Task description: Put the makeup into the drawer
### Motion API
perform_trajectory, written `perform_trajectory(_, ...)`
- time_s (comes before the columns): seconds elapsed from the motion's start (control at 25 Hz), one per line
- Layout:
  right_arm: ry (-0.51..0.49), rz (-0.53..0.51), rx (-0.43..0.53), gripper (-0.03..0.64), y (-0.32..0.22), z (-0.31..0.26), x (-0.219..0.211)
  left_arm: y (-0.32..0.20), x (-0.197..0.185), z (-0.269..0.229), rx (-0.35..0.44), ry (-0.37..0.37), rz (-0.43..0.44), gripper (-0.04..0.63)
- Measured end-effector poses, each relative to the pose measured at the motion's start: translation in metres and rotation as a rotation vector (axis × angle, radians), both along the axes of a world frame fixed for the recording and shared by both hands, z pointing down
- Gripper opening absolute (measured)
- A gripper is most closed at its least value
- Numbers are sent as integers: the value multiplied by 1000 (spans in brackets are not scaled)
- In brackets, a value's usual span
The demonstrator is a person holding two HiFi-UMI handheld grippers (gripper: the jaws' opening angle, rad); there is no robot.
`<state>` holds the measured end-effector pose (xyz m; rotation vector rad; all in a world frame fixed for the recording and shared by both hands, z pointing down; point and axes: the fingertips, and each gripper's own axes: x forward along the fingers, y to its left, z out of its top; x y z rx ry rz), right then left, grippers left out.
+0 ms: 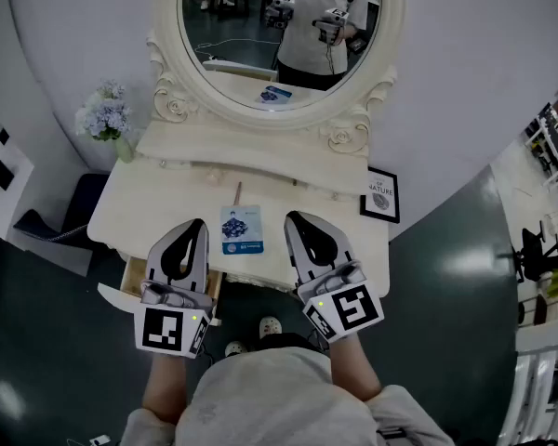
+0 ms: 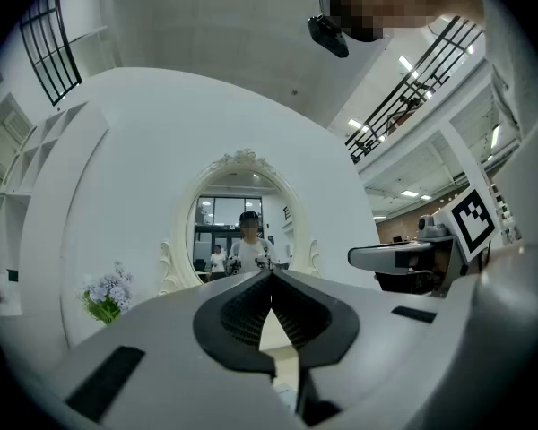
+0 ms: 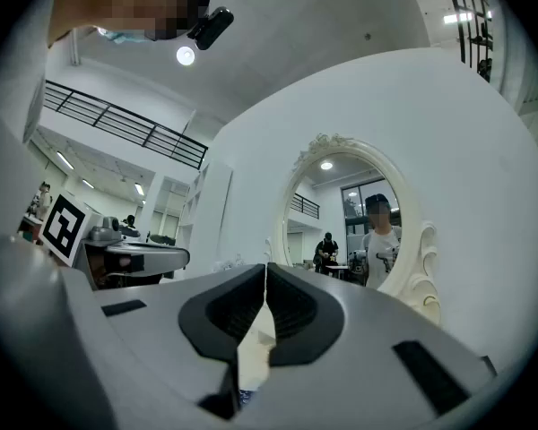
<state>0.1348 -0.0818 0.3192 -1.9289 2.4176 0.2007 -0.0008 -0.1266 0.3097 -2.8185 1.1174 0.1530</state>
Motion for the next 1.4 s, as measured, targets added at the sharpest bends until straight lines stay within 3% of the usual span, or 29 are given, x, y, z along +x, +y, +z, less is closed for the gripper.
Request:
perform_trajectory(0.56, -28, -21, -66, 20, -17, 22, 24, -7, 21, 5, -12, -11, -22, 14)
perform_trajectory(0.68, -56, -12, -138, 20, -27, 41, 29, -7, 22, 8, -16, -12, -29, 14)
perform_trajectory(0.88, -73, 0, -336, 20, -49, 94, 36, -8, 20, 12, -31, -12, -48, 14)
perform_trajectory(1.16, -212, -38, -543, 21, -66, 164, 35, -9, 11, 17, -46, -15, -85, 14)
perform_trajectory(1.4, -202, -44, -679, 21, -68, 212, 35, -10, 7, 21, -59, -21, -115, 14)
